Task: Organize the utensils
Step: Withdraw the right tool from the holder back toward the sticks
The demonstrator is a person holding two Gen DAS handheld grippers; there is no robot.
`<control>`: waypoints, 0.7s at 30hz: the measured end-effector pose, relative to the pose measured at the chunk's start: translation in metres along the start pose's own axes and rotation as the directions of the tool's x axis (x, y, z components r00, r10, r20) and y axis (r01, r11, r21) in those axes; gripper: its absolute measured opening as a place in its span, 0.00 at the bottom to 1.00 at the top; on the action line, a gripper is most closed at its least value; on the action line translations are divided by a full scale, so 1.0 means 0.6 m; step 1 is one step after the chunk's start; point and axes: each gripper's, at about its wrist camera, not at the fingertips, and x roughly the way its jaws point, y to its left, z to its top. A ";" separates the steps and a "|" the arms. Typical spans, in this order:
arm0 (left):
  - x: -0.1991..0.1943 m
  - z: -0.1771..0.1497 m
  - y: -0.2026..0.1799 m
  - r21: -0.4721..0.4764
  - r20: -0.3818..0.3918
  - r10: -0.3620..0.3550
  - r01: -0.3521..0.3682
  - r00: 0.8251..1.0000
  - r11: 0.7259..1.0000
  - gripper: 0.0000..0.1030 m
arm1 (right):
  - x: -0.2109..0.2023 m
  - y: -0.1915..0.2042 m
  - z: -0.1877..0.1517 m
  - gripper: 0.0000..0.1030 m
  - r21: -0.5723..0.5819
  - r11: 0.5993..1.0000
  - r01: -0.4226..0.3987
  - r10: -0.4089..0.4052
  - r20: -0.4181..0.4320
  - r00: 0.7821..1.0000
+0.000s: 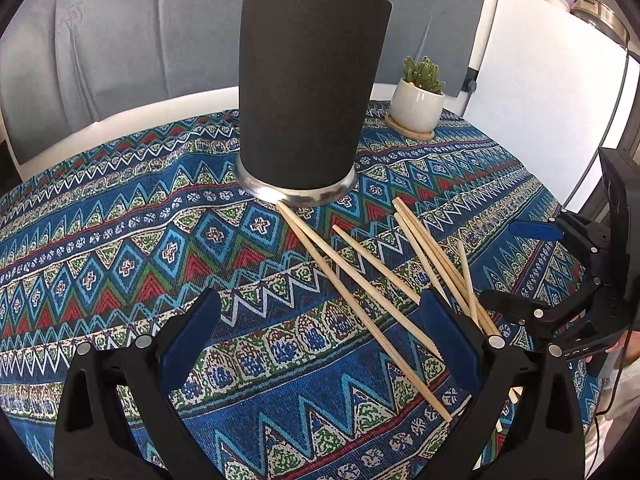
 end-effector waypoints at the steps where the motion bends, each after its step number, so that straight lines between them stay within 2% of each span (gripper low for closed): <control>1: 0.002 0.000 0.001 -0.006 -0.006 0.000 0.000 1.000 1.000 0.94 | 0.000 -0.001 0.001 0.90 0.004 1.000 -0.007 0.007 0.003 1.000; 10: 0.022 -0.007 0.003 -0.023 -0.071 0.023 -0.025 0.997 0.999 0.94 | 0.008 -0.002 0.006 0.90 0.014 0.999 -0.032 0.032 -0.007 0.999; 13: 0.026 -0.008 -0.003 -0.002 -0.080 0.050 -0.050 0.996 0.999 0.94 | 0.013 -0.004 0.008 0.92 0.038 0.999 -0.032 0.033 -0.016 0.999; 17: 0.032 -0.011 -0.015 0.046 -0.099 0.100 -0.096 0.990 0.994 0.94 | 0.020 -0.007 0.009 0.92 0.042 0.999 0.016 -0.014 -0.046 0.999; 19: 0.036 -0.012 -0.022 0.082 -0.109 0.129 -0.121 0.986 0.989 0.95 | 0.022 -0.013 0.007 0.92 0.071 0.997 0.004 -0.001 -0.051 0.999; 21: 0.035 -0.012 -0.021 0.080 -0.109 0.128 -0.120 0.986 0.990 0.95 | 0.026 -0.018 0.007 0.92 0.096 0.995 -0.010 0.016 -0.064 0.998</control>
